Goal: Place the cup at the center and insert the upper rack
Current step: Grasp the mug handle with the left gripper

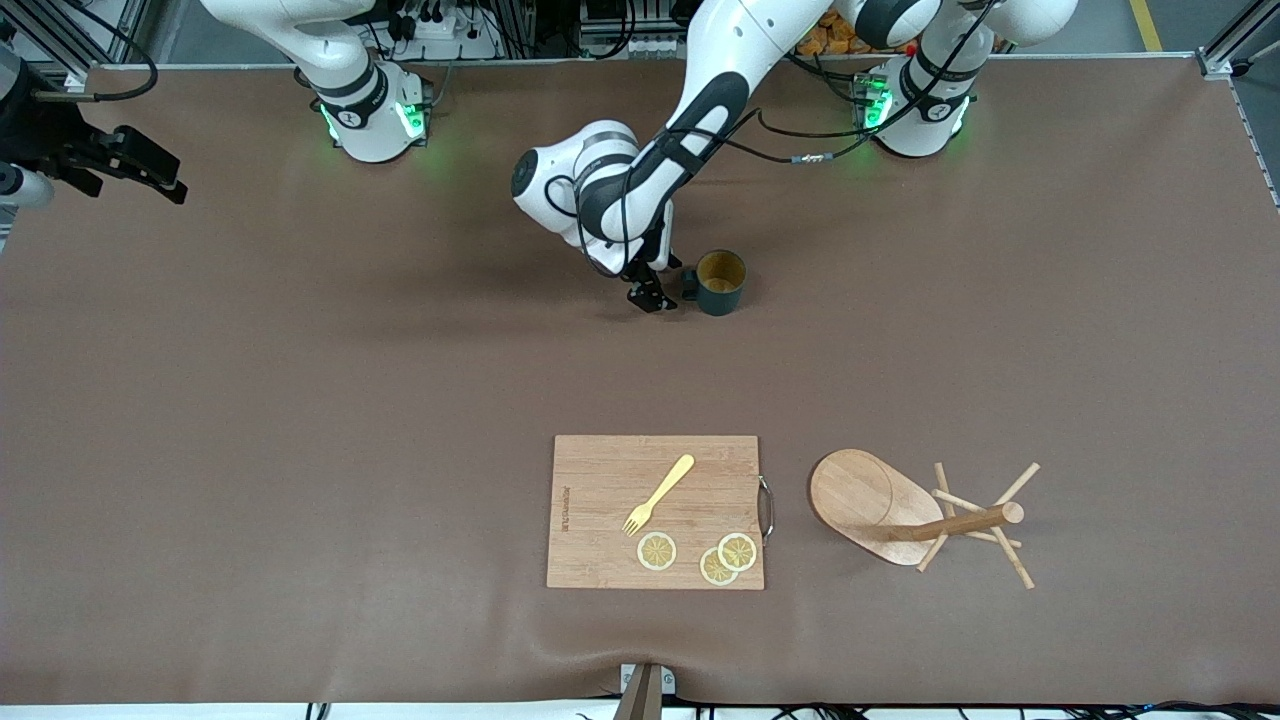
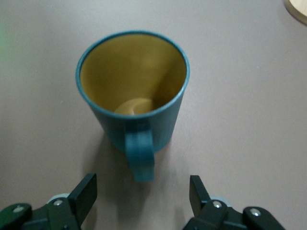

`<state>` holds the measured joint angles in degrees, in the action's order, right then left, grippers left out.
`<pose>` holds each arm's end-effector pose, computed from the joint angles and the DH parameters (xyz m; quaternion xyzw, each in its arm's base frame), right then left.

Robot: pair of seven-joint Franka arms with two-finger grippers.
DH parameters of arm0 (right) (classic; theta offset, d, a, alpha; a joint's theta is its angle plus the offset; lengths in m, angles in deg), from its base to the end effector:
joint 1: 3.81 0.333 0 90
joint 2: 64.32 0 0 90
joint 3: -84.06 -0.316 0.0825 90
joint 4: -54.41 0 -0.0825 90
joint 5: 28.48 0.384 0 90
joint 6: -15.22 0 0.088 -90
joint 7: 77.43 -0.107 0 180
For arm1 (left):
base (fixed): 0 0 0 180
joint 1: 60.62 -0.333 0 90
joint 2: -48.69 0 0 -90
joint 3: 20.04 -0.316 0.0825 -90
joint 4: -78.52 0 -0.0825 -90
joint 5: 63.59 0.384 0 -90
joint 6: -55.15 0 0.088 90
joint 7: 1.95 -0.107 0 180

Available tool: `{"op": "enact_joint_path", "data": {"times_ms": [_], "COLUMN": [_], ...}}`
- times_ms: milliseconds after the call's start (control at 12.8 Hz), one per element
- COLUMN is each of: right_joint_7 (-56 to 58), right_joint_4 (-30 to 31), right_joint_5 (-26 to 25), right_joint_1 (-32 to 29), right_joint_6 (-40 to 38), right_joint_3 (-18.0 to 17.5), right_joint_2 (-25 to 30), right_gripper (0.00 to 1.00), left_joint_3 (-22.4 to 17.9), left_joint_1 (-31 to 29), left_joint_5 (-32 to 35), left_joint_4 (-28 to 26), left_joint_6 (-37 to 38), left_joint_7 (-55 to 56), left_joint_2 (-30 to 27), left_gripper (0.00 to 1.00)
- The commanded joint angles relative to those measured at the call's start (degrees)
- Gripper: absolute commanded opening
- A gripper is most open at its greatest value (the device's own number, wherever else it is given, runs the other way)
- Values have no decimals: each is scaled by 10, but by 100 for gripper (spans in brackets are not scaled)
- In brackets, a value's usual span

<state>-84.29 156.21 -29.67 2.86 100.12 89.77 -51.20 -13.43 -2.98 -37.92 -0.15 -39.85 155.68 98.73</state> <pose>0.4718 -0.0001 0.6376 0.9982 -0.0503 -0.0335 0.0014 0.3390 -0.5750 0.1658 -0.7020 -0.6349 -0.2489 0.2052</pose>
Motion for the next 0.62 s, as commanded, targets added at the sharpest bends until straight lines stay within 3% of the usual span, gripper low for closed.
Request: {"op": "enact_joint_path", "data": {"times_ms": [0,312,390,469,547], "right_joint_7": [1,3,4,6,7], "right_joint_4": [-11,-11,-11,-11,-10], "right_joint_5": [-8,-8,-8,-8,-8], "right_joint_1": [-13,-14,-14,-15,-16], "right_joint_6": [-8,-9,-10,-10,-10], "right_joint_3": [-10,-10,-10,-10,-9], "right_joint_2": [-5,-4,-4,-3,-3], "right_gripper": [100,100,100,100,100], "left_joint_3": [1,1,1,1,0], "left_joint_1": [4,2,2,1,1], "left_joint_5": [11,9,9,9,9], "left_joint_4": [12,13,13,14,15], "left_joint_6": [26,26,26,26,26], "left_joint_7": [58,47,47,46,46], "left_joint_2": [15,21,20,17,17], "left_gripper": [86,67,59,44,38]}}
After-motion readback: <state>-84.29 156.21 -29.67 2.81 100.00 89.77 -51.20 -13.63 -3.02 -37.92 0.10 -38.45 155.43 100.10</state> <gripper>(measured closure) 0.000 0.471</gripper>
